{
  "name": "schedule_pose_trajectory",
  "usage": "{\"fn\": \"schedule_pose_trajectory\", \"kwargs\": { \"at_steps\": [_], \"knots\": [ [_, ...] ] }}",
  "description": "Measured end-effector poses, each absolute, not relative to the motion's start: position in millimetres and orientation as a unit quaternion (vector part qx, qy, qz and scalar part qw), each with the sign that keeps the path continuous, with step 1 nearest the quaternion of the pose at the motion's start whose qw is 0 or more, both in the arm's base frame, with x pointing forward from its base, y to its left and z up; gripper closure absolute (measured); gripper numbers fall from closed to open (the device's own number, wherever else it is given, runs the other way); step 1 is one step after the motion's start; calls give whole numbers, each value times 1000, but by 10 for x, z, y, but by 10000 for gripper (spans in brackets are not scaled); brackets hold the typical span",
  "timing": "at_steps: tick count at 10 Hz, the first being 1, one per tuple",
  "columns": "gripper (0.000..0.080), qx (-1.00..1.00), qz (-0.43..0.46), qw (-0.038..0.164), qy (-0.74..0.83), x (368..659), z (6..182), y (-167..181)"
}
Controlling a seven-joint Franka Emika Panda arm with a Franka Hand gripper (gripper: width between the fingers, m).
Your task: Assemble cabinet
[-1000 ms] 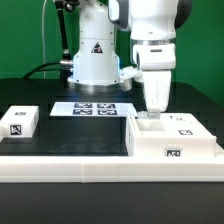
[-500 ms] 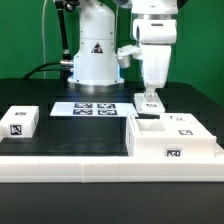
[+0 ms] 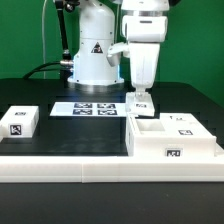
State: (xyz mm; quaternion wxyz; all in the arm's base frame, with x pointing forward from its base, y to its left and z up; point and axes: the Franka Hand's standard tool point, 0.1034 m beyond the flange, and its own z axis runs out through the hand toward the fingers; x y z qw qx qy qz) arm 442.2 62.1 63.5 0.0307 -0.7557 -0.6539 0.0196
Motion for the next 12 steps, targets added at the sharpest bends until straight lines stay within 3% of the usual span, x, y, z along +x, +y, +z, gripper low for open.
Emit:
{"fn": "schedule_pose_trajectory", "kwargs": {
  "at_steps": [12],
  "knots": [
    [731,-749,11,30,-662,4648,618,651]
  ]
}}
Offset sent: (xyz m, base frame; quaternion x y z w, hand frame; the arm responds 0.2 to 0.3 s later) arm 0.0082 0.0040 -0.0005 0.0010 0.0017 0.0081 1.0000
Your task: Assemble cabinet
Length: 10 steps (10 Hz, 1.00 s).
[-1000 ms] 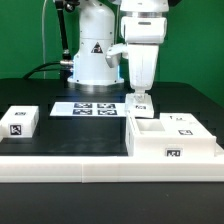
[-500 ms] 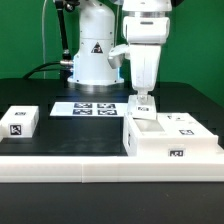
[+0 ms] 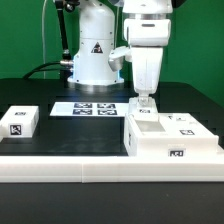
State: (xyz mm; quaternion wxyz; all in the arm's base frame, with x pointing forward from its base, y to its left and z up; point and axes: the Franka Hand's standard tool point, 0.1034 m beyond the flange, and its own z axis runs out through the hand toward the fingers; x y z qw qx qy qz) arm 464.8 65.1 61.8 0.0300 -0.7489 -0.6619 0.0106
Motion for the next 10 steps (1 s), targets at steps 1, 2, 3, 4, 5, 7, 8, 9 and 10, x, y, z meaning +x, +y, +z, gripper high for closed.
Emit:
{"fn": "schedule_pose_trajectory", "kwargs": {
  "at_steps": [1,2,3,4,5,7,8,9,10],
  "knots": [
    [731,-738,10,30,-674,4651,616,632],
    [731,-722,10,29,-691,4657,612,599],
    [731,-713,10,29,-701,4660,609,563],
    [731,-707,10,27,-706,4662,606,558],
    [731,-699,10,21,-714,4663,604,570],
    [731,-700,10,21,-714,4667,606,560],
    [731,-700,10,21,-714,4667,606,560],
    [731,-700,10,21,-714,4672,607,558],
    [731,-700,10,22,-714,4745,605,544]
  ]
}}
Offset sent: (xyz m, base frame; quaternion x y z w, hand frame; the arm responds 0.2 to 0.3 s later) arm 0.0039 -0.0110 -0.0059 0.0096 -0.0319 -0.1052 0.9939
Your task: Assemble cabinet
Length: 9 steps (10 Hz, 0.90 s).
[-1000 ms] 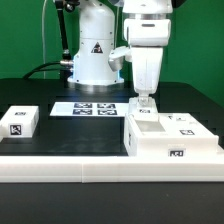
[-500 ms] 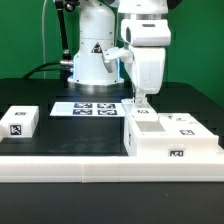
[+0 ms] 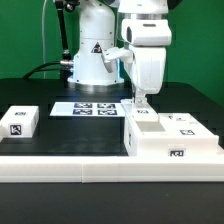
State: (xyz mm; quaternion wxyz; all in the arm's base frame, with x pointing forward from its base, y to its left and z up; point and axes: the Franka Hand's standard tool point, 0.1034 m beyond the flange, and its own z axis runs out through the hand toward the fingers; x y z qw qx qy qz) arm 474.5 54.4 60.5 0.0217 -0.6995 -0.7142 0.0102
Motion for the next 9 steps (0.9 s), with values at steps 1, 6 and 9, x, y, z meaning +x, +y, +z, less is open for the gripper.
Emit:
{"fn": "schedule_pose_trajectory", "kwargs": {
  "at_steps": [1,6,9],
  "knots": [
    [731,-701,6,21,-713,4866,603,546],
    [731,-702,-15,12,-712,5353,613,548],
    [731,-705,-5,20,-709,5616,606,588]
  ]
}}
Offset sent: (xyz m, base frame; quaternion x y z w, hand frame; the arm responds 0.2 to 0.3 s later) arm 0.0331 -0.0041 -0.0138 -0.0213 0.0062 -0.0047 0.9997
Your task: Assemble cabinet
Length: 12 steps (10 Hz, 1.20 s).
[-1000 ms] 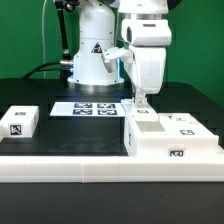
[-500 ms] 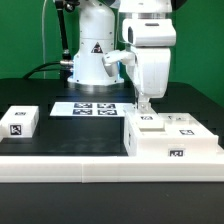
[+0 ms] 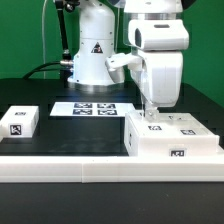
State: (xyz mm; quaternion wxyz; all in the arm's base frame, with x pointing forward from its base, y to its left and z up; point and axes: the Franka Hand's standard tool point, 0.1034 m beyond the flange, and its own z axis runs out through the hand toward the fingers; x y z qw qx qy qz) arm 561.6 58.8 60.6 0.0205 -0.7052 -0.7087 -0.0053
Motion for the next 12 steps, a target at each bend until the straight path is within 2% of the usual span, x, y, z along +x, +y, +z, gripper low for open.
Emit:
{"fn": "schedule_pose_trajectory", "kwargs": {
  "at_steps": [2,6,7,8,10,11,12],
  "knots": [
    [731,-712,-12,18,-702,5774,607,594],
    [730,-717,-11,18,-697,5767,604,593],
    [535,-717,-11,18,-697,5767,604,591],
    [535,-717,-11,18,-697,5767,603,590],
    [170,-717,-11,18,-697,5767,603,589],
    [57,-717,-11,18,-697,5767,602,588],
    [57,-717,-11,18,-697,5767,602,588]
  ]
}}
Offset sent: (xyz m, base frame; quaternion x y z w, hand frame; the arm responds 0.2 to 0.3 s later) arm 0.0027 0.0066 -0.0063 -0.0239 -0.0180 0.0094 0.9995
